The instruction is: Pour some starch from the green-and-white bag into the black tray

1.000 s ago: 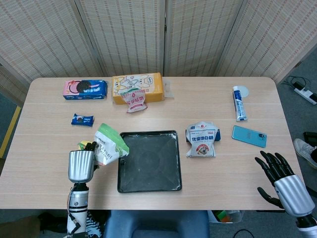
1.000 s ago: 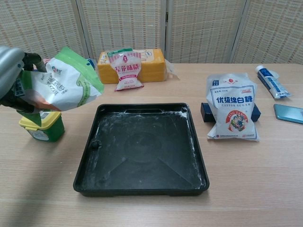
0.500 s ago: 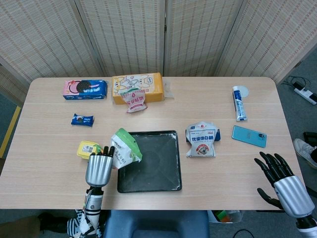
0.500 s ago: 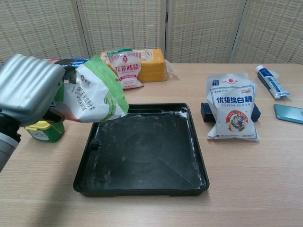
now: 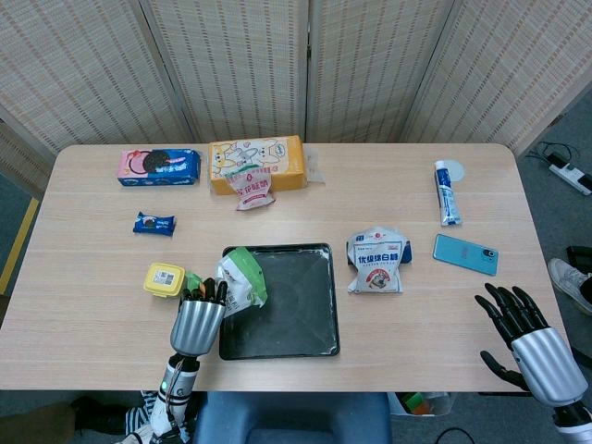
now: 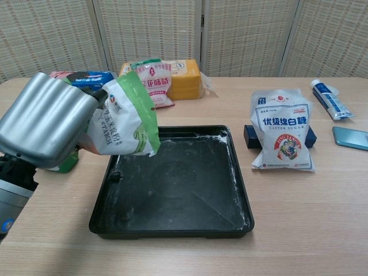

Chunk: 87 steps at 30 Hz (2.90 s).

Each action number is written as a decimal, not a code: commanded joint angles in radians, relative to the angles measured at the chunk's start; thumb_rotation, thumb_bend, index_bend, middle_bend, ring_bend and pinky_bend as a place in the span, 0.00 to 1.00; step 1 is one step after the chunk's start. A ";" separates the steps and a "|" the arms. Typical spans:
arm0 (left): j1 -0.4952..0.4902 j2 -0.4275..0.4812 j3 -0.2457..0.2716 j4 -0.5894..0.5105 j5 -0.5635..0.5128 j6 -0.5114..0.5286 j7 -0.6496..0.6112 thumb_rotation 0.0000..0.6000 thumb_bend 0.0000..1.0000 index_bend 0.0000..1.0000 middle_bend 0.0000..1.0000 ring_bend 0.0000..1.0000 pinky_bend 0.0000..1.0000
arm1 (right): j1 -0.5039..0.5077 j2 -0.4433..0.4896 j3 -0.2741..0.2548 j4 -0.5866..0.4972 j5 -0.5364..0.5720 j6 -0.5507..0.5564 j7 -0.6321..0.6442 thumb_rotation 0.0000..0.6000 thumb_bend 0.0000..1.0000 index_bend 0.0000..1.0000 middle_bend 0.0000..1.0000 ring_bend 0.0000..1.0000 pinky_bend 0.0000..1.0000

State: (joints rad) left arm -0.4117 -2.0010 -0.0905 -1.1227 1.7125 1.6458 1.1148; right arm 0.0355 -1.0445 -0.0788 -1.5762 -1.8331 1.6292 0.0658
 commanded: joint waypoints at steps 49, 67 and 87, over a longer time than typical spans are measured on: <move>-0.082 -0.020 0.144 0.389 0.286 0.029 -0.068 1.00 0.24 0.66 0.76 0.95 0.97 | 0.001 -0.003 -0.001 -0.001 0.005 -0.006 -0.004 1.00 0.31 0.00 0.00 0.00 0.00; -0.106 0.065 0.099 0.268 0.265 0.007 -0.028 1.00 0.24 0.68 0.76 0.95 0.97 | 0.006 -0.004 -0.003 -0.004 0.006 -0.020 -0.010 1.00 0.31 0.00 0.00 0.00 0.00; 0.129 0.154 -0.083 -0.344 -0.287 -0.089 -0.537 1.00 0.24 0.68 0.77 0.95 0.97 | 0.008 -0.008 0.000 -0.008 0.016 -0.030 -0.022 1.00 0.31 0.00 0.00 0.00 0.00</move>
State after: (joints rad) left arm -0.3297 -1.8964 -0.1410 -1.3700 1.5182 1.6008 0.6479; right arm 0.0439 -1.0529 -0.0783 -1.5836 -1.8171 1.5990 0.0445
